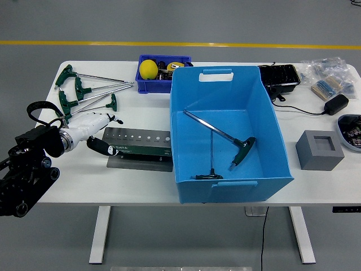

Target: Lift tool from toolbox,place it in box,lift tool from toolbox,place it in box

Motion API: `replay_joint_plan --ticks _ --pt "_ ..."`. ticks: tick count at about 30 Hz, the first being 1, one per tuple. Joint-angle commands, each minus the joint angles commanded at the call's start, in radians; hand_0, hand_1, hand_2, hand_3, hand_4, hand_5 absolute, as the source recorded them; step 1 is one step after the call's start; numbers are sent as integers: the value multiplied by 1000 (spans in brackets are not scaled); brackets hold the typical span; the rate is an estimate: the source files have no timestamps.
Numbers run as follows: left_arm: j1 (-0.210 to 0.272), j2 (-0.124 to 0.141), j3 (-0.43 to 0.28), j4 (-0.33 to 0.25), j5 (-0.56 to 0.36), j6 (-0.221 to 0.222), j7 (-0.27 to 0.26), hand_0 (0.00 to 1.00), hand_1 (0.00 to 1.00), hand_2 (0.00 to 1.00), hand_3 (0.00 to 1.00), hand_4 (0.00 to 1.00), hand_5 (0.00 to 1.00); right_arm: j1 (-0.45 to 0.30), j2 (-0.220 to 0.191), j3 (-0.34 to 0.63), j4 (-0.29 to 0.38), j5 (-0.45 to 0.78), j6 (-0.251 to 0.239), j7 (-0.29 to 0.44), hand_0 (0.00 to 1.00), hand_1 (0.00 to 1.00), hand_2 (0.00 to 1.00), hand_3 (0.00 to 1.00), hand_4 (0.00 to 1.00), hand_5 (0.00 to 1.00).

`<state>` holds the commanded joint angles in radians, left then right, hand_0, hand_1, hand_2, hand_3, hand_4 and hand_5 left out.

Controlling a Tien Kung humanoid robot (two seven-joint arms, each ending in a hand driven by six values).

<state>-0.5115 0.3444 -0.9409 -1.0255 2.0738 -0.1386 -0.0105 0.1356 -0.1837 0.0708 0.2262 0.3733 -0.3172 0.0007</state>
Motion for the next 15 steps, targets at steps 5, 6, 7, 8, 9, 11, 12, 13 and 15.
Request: replay_joint_plan --ticks 5,6,7,8,9,11,12,13,15 --pt "-9 1 9 14 3 4 -2 950 920 938 832 998 437 -1 0 1 0 -1 0 -1 693 670 725 552 786 690" --pt "-10 1 8 15 2 6 -2 950 920 938 832 998 437 -1 0 1 0 -1 0 -1 693 670 725 552 786 690" --pt "-10 1 8 16 2 8 -3 950 920 938 832 998 437 -1 0 1 0 -1 0 -1 693 670 725 552 786 690" --pt "-11 1 9 17 3 9 -3 950 920 938 832 998 437 -1 0 1 0 -1 0 -1 693 670 725 552 786 690" --pt "-12 1 10 19 5 13 -2 943 917 930 829 998 438 -1 0 2 0 -2 0 -1 693 670 725 552 786 689" --pt "-14 -1 14 25 11 21 0 943 917 930 829 998 438 0 0 2 0 -3 0 -2 693 670 725 552 786 689" --pt "-14 -1 15 28 13 23 0 943 917 930 829 998 438 0 0 3 0 -4 0 -2 693 670 725 552 786 689" --pt "-14 -2 16 30 14 25 0 943 917 930 829 998 438 -1 0 3 0 -4 0 -2 693 670 725 552 786 689" --pt "-15 -3 18 32 17 27 1 942 913 930 826 998 437 -1 1 5 0 -5 -1 -2 693 670 725 552 785 688"
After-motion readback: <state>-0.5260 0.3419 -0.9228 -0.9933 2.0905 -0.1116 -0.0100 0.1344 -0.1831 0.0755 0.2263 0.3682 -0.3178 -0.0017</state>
